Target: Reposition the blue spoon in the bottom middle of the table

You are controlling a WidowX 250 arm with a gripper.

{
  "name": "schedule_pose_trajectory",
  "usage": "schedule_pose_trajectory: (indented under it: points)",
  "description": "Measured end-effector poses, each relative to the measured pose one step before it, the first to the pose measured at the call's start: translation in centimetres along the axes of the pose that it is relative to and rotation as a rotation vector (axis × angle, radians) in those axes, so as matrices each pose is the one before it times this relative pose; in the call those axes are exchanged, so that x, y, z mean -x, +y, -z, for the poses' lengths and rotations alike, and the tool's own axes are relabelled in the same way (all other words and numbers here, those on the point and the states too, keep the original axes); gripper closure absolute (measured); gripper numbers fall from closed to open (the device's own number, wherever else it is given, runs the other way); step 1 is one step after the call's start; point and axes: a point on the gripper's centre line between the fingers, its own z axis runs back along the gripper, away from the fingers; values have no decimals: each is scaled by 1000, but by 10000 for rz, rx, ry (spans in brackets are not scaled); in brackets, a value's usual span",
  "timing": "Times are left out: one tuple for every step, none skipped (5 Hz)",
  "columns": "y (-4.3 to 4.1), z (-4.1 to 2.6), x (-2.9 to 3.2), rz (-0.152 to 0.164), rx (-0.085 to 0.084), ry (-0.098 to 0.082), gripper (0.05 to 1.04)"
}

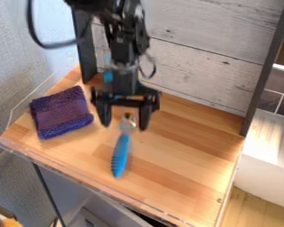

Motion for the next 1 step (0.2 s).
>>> schedule_pose_trajectory:
  points:
    - [-34,-190,27,14,13,-44,82]
